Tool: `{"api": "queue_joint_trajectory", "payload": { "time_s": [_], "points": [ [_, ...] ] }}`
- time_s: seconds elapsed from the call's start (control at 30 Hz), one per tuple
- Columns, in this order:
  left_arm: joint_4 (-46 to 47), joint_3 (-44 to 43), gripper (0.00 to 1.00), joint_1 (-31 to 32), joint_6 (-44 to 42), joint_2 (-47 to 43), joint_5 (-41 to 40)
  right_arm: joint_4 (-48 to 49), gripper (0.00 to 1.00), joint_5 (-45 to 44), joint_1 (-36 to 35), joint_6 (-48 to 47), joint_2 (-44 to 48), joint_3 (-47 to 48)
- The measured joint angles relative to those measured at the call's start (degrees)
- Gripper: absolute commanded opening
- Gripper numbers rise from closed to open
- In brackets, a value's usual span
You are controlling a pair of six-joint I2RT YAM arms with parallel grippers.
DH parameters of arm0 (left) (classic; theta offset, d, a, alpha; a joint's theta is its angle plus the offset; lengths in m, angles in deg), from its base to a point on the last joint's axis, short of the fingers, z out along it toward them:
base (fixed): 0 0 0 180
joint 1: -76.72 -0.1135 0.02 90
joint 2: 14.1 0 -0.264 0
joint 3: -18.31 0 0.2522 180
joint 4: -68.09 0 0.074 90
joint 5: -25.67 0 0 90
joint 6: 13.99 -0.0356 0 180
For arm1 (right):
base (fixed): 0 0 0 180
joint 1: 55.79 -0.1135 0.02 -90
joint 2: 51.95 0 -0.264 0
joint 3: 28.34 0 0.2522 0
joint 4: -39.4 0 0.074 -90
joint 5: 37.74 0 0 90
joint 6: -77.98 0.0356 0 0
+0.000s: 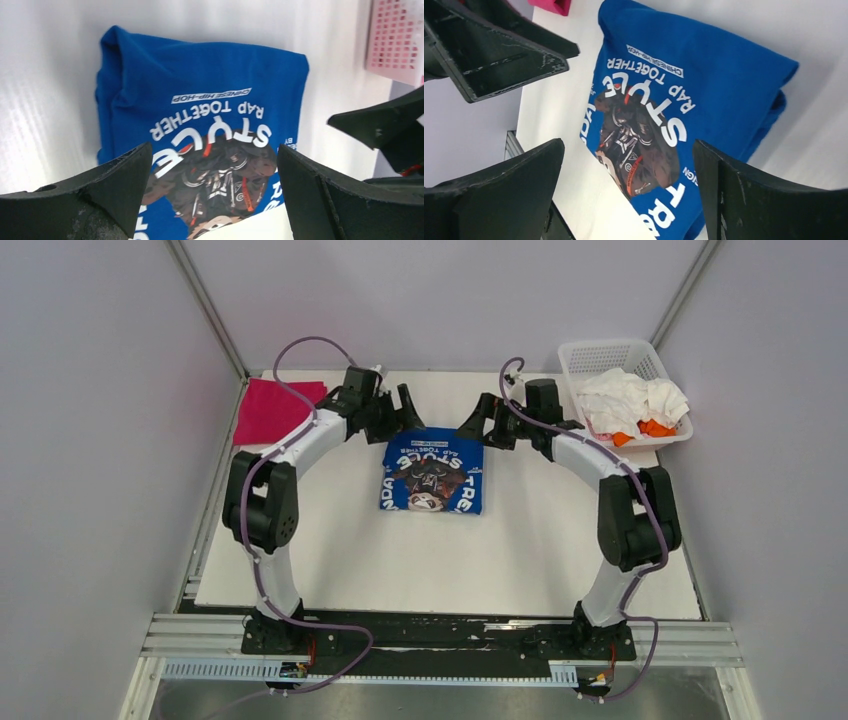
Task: Fold and stack the t-shirts
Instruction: Smooth out wrinkles on the folded tshirt
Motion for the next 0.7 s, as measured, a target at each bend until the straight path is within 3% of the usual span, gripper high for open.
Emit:
{"api": "queue_joint_trajectory", "payload": {
  "time_s": [0.17,0.43,0.7],
  "points": [
    [3.1,-3.0,1.0,0.2,1.3,5.3,3.0,2.6,1.0,2.0,-1.0,2.2,-4.3,1.7],
    [3.5,-13.1,1.0,-0.3,3.7,20.0,-1.0,3.1,1.0,-1.6,-0.2,2.7,-20.5,11.7],
    [1.9,-15.1,1.0,-0.6,4.1,20.7,-3.7,3.5,1.0,-1.2,0.2,3.4,-23.0,13.9]
  ]
}}
